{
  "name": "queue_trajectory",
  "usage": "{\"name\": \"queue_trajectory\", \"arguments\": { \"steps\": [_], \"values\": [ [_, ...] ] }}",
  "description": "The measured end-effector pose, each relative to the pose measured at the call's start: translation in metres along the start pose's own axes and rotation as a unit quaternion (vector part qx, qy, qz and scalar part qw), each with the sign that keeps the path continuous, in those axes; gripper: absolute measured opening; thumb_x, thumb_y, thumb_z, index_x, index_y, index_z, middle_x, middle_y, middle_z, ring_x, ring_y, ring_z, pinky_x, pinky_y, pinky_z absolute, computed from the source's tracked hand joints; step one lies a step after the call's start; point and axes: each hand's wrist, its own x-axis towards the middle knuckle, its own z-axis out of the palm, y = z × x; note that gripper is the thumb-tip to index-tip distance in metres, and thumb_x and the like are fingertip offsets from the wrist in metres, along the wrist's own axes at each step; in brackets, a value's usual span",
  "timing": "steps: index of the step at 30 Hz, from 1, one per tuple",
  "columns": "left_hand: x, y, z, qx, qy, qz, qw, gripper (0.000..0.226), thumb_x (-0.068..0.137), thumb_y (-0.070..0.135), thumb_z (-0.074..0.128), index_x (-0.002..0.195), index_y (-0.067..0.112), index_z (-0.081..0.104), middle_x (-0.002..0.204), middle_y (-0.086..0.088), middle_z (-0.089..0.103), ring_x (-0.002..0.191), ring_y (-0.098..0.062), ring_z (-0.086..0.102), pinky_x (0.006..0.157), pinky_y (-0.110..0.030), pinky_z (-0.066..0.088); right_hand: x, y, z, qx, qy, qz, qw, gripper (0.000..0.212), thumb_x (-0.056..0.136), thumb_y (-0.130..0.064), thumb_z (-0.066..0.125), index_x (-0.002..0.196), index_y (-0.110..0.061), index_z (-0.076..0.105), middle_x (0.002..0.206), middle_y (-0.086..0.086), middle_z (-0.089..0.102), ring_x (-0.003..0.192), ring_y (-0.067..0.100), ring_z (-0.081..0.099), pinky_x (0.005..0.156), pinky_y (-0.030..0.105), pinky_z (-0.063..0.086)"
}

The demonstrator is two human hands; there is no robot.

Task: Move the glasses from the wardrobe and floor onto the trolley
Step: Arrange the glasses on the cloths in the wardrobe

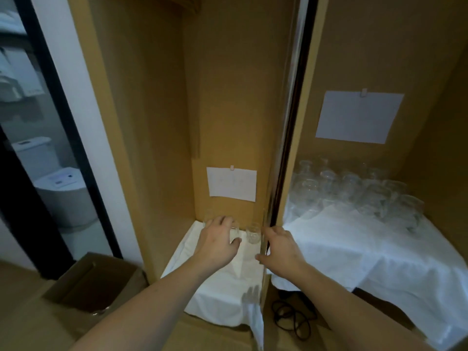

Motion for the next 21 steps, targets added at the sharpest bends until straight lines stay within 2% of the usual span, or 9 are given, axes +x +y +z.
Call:
{"name": "queue_trajectory", "arguments": {
  "steps": [4,9,21],
  "values": [
    [-0.005,-0.051,-0.013,-0.014,-0.005,-0.024,1.0,0.052,0.094,0.041,0.063,0.14,0.022,0.049,0.145,-0.001,0.051,0.135,-0.025,0.041,0.108,-0.037,0.04,0.006,-0.045,0.032,-0.008,-0.022,0.011,1.0,0.078,0.086,-0.046,0.07,0.153,-0.028,0.032,0.152,0.005,0.039,0.137,0.027,0.038,0.109,0.036,0.04],
    [-0.011,-0.102,-0.015,-0.047,-0.029,-0.051,0.997,0.052,0.093,0.04,0.065,0.139,0.022,0.05,0.143,-0.002,0.051,0.133,-0.027,0.041,0.107,-0.041,0.041,0.012,-0.08,0.061,-0.018,-0.05,0.027,0.998,0.079,0.089,-0.047,0.068,0.155,-0.028,0.029,0.152,0.005,0.039,0.139,0.027,0.036,0.111,0.038,0.04],
    [0.012,-0.166,-0.013,-0.035,-0.066,-0.103,0.992,0.054,0.094,0.044,0.063,0.142,0.023,0.047,0.145,0.0,0.048,0.133,-0.024,0.042,0.107,-0.04,0.044,0.074,-0.104,0.094,-0.001,-0.083,0.013,0.997,0.076,0.09,-0.048,0.066,0.154,-0.026,0.031,0.151,0.005,0.039,0.138,0.026,0.038,0.107,0.037,0.041]
  ]
}}
